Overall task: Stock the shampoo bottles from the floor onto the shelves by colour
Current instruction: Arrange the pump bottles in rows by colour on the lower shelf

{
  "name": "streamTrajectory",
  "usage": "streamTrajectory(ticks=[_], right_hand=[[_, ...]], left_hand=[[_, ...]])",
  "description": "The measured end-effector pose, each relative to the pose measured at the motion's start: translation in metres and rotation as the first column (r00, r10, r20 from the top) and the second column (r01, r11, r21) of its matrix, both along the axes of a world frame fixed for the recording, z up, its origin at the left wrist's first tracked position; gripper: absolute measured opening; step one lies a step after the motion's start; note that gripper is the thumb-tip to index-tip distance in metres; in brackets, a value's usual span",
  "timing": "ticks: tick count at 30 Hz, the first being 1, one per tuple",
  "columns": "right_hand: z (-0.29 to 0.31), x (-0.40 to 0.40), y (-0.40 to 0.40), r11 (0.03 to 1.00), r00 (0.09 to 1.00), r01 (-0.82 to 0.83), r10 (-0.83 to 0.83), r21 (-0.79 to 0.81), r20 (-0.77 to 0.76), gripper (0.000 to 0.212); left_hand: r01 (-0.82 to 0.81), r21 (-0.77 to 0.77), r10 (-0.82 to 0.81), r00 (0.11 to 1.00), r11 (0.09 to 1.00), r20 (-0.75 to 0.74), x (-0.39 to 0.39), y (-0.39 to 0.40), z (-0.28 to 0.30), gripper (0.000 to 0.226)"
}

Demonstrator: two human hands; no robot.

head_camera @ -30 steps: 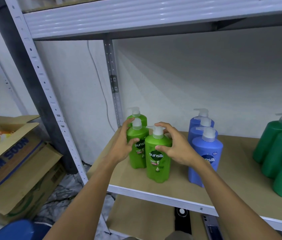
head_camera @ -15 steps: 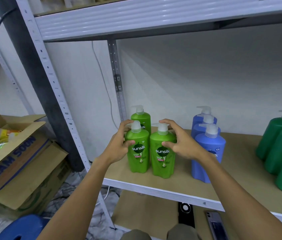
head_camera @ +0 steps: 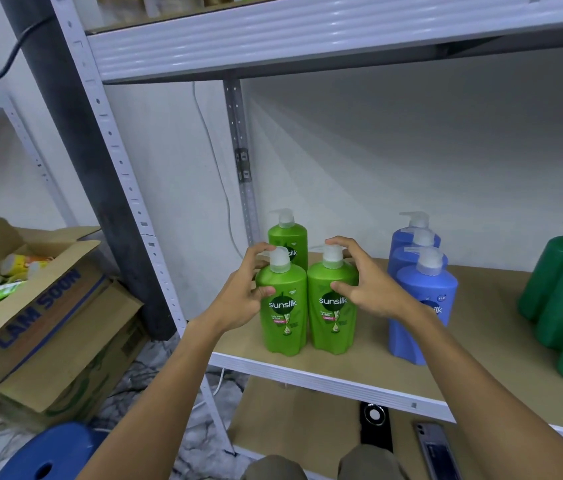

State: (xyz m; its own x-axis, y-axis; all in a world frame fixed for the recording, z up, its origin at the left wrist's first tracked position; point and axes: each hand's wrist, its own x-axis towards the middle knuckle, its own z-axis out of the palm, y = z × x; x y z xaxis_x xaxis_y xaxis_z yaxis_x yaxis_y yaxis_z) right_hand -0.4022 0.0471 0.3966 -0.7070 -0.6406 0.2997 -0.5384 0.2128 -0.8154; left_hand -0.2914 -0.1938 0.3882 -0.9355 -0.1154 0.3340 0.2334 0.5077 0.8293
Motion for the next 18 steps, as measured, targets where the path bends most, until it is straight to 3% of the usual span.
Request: streamTrajectory(ticks=[8,15,18], right_hand=[[0.000,0.005,-0.006,0.994,0.996,0.075,-0.078,-0.079,-0.031,0.063],[0.009,0.009,-0.043,0.947,0.958,0.281,-0.287,-0.156,-0.019,0.022],[0.001,0.009,-0.051,0.928,0.939,0.334,-0.343,-0.165,-0.033,0.012]], left_hand=[[0.050,0.141,-0.048,0.999,0.989,-0.021,0.005,-0.002,0.002,0.081],[-0.205,0.261,0.231,0.970,0.943,-0.074,-0.011,0.006,0.009,0.007],[-0.237,0.308,0.276,0.957,0.921,-0.088,-0.015,0.007,0.005,0.010]])
